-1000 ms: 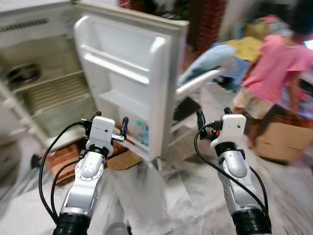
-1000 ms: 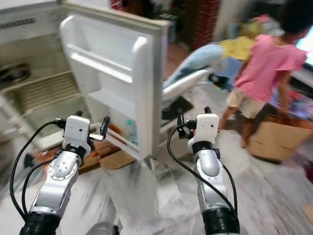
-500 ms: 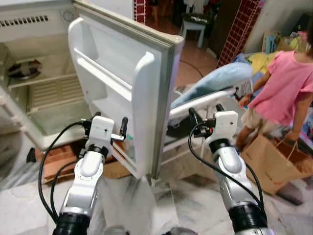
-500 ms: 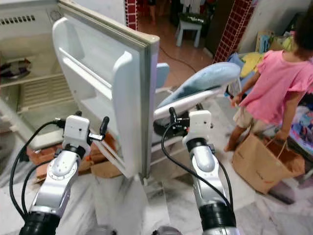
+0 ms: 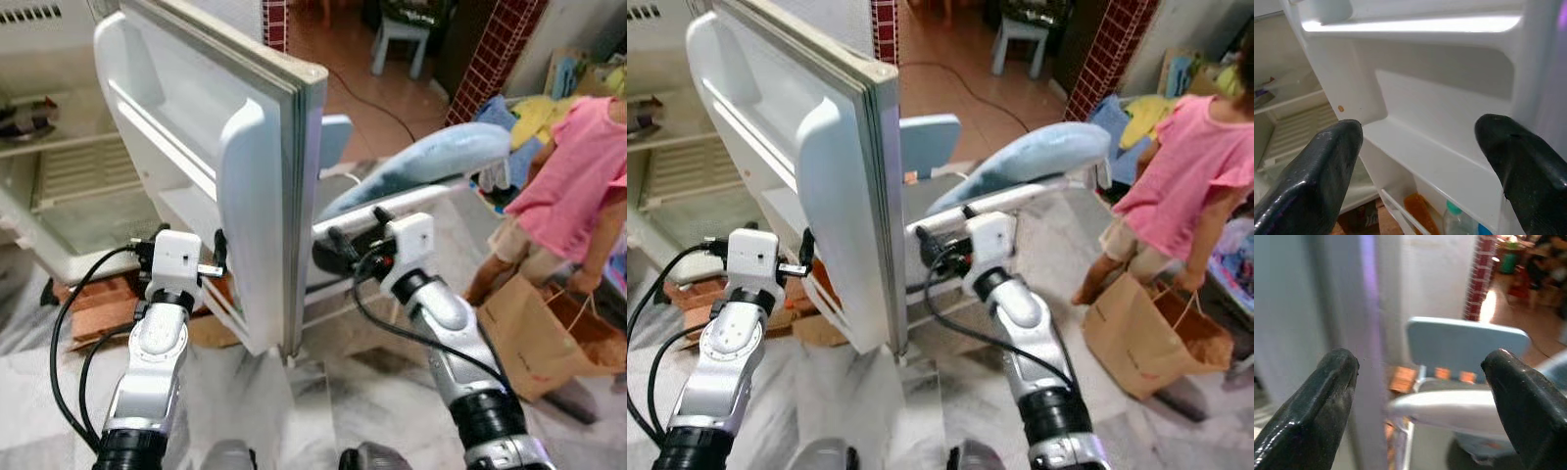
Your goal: Restocking fridge
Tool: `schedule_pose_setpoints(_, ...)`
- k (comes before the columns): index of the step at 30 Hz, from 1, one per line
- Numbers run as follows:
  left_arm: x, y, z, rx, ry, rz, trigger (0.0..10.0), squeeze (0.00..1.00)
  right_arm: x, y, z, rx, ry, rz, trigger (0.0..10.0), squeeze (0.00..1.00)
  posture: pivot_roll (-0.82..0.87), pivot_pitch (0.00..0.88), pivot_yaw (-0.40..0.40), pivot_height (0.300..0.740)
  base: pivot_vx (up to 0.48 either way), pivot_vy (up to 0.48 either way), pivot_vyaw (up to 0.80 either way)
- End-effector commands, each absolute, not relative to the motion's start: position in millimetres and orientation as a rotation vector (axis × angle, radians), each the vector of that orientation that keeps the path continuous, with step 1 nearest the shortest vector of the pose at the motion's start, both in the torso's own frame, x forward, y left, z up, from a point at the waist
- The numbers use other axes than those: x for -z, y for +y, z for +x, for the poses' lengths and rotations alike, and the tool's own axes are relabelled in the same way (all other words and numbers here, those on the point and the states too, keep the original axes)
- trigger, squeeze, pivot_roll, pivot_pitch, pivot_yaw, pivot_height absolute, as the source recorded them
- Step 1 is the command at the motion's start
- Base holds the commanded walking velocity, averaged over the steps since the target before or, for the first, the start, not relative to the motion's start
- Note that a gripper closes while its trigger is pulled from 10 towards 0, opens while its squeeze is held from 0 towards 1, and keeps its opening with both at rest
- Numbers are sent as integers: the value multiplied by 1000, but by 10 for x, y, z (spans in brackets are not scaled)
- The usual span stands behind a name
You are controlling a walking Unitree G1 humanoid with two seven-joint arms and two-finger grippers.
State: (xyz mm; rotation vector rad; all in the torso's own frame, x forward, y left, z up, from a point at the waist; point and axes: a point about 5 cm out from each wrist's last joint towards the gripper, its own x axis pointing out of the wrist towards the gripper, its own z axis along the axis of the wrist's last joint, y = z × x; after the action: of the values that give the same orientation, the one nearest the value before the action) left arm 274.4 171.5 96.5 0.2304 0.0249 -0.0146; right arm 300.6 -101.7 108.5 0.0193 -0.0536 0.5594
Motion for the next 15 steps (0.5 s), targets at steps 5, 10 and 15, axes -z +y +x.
schedule_pose_setpoints(5,-922,1794,2570,-22,66,253,10000,0,-1205,-921,3115,-604,-104,6,10000,0,78,57,-48,740,0,0,0)
schedule_pose_setpoints(10,-783,1989,2360,-113,168,219,10000,0,-1255,-859,3172,-605,-123,22,10000,0,101,64,-54,740,0,0,750)
schedule_pose_setpoints(15,-783,2005,2331,-104,175,217,10000,0,-1269,-824,3185,-600,-132,17,10000,0,110,70,-55,740,0,0,558)
